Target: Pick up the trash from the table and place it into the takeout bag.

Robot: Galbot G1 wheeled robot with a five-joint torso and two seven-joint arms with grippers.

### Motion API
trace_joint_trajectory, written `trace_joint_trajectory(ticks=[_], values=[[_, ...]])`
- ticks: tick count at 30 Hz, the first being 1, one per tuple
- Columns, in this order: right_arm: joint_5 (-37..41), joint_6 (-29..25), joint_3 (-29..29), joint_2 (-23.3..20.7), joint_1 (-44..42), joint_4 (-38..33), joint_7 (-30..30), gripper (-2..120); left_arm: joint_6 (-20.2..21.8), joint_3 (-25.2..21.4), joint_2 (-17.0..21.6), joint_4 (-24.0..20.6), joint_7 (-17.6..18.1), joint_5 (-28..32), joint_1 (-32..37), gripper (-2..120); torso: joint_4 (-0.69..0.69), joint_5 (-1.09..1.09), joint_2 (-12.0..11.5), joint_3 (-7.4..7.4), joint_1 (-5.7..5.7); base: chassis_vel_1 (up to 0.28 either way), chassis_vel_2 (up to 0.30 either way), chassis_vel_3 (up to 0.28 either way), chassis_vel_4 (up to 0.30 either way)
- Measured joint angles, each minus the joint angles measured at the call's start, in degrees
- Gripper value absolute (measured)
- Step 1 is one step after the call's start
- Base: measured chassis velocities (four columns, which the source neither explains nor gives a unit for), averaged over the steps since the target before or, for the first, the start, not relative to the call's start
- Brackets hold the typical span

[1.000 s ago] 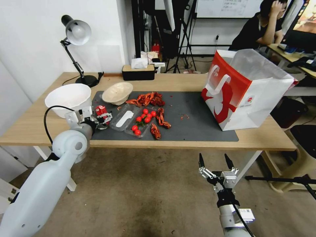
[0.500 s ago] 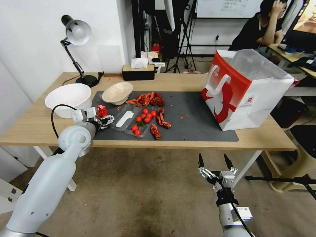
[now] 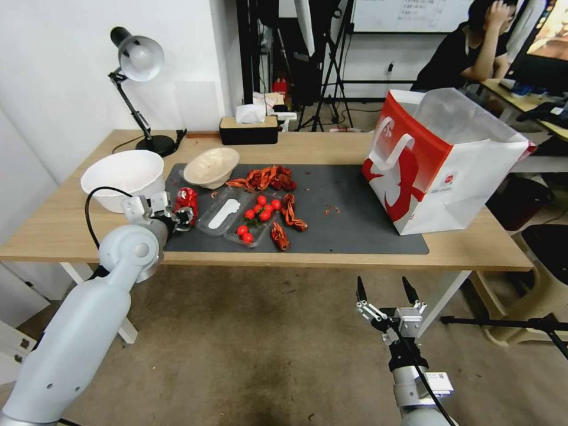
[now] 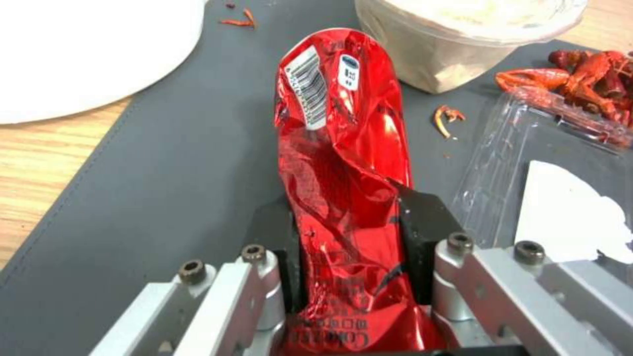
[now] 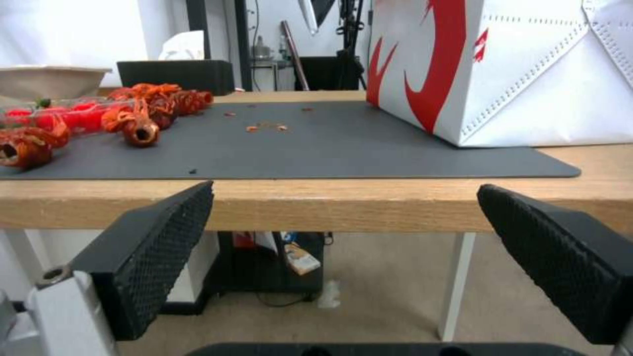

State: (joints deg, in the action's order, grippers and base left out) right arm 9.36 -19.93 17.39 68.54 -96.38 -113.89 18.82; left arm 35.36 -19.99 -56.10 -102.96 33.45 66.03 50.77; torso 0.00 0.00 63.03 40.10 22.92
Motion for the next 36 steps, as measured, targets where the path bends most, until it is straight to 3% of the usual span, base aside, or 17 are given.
trace_joint_trajectory(ticks=[11, 18, 26, 29, 30, 33, 36], values=[[-0.1, 0.0, -0.1, 0.0, 0.2, 0.4, 0.1, 100, -4.1, -0.8, -0.2, -1.7, -2.1, 0.0, 0.9, 26, 0.00, 0.00, 0.0, 0.00, -0.01, 0.000, 0.000, 0.000, 0.000], [-0.1, 0.1, -0.3, 0.1, 0.7, 0.9, 0.1, 100, -9.5, -2.7, 1.4, -6.2, -10.3, -0.5, 3.0, 26, 0.01, 0.01, 0.0, 0.00, -0.01, 0.000, 0.000, 0.000, 0.000], [0.0, 0.2, -0.3, 0.0, 0.7, 1.1, 0.4, 100, -11.7, -2.7, 2.1, -7.8, -14.0, -2.5, 1.9, 26, 0.01, 0.00, 0.0, 0.00, -0.01, 0.000, 0.000, 0.000, 0.000], [0.0, 0.2, -0.3, -0.1, 0.5, 1.1, 0.6, 100, -14.3, -1.2, 2.2, -7.7, -18.8, -5.5, -0.2, 26, -0.01, 0.01, 0.0, 0.01, -0.01, 0.000, 0.000, 0.000, 0.000], [0.0, 0.2, -0.3, -0.1, 0.5, 1.1, 0.6, 100, -14.3, -1.2, 2.2, -7.7, -18.8, -5.5, -0.2, 26, -0.01, 0.01, 0.0, 0.01, -0.01, 0.000, 0.000, 0.000, 0.000], [0.0, 0.1, -0.2, 0.0, 0.4, 1.1, 0.8, 100, -16.8, 1.2, 2.1, -6.7, -25.4, -10.5, -3.1, 26, 0.01, 0.00, 0.0, 0.00, -0.01, 0.000, 0.000, 0.000, 0.000], [-0.1, 0.0, -0.1, 0.1, 0.3, 1.1, 0.9, 100, -18.0, 2.8, 1.9, -6.0, -28.3, -11.3, -5.0, 26, 0.00, 0.01, 0.0, 0.01, -0.01, 0.000, 0.000, 0.000, 0.000]])
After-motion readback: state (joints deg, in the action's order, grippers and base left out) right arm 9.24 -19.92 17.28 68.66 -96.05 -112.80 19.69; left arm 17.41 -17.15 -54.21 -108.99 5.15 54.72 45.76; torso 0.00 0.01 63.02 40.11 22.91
